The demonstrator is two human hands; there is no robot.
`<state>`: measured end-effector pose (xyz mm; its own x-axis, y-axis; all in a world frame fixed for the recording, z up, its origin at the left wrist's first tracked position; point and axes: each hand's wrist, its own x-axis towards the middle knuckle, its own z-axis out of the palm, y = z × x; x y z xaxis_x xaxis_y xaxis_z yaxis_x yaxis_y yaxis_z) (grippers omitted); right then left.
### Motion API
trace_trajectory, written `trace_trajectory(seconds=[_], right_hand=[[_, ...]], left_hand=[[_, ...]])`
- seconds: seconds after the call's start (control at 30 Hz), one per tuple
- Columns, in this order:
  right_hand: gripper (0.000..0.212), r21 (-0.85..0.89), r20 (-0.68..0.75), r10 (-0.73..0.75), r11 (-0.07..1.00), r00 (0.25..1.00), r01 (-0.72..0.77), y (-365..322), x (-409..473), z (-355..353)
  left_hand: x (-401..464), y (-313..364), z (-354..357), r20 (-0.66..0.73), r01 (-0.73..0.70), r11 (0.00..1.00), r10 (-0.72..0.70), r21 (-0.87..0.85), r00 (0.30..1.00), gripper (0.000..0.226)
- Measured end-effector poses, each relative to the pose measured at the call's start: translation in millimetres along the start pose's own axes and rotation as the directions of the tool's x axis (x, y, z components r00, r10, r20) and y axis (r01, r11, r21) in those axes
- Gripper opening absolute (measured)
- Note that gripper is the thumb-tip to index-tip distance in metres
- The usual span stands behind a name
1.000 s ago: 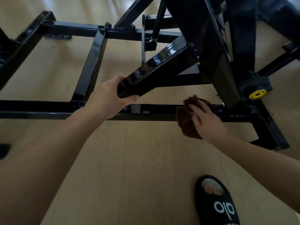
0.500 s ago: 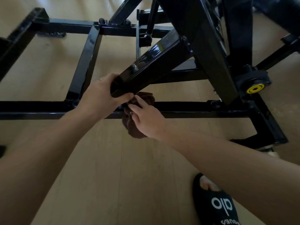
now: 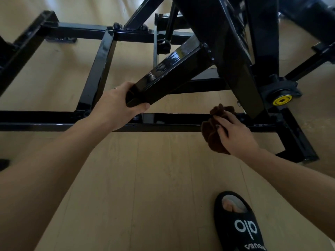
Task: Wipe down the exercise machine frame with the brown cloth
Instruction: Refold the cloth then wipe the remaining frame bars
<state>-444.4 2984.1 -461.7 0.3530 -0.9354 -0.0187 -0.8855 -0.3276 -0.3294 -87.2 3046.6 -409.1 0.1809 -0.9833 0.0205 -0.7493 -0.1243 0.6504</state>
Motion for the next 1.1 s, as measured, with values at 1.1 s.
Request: trace_trajectory(seconds=[1.1], right_hand=[[0.042,-0.183,-0.431,-0.047,0.982,0.901,-0.037,-110.9,87.1,-13.1]], left_hand=[[-1.0,8.0,-1.0,0.014,0.026,0.999,-0.026,0.028,1.0,0.049]])
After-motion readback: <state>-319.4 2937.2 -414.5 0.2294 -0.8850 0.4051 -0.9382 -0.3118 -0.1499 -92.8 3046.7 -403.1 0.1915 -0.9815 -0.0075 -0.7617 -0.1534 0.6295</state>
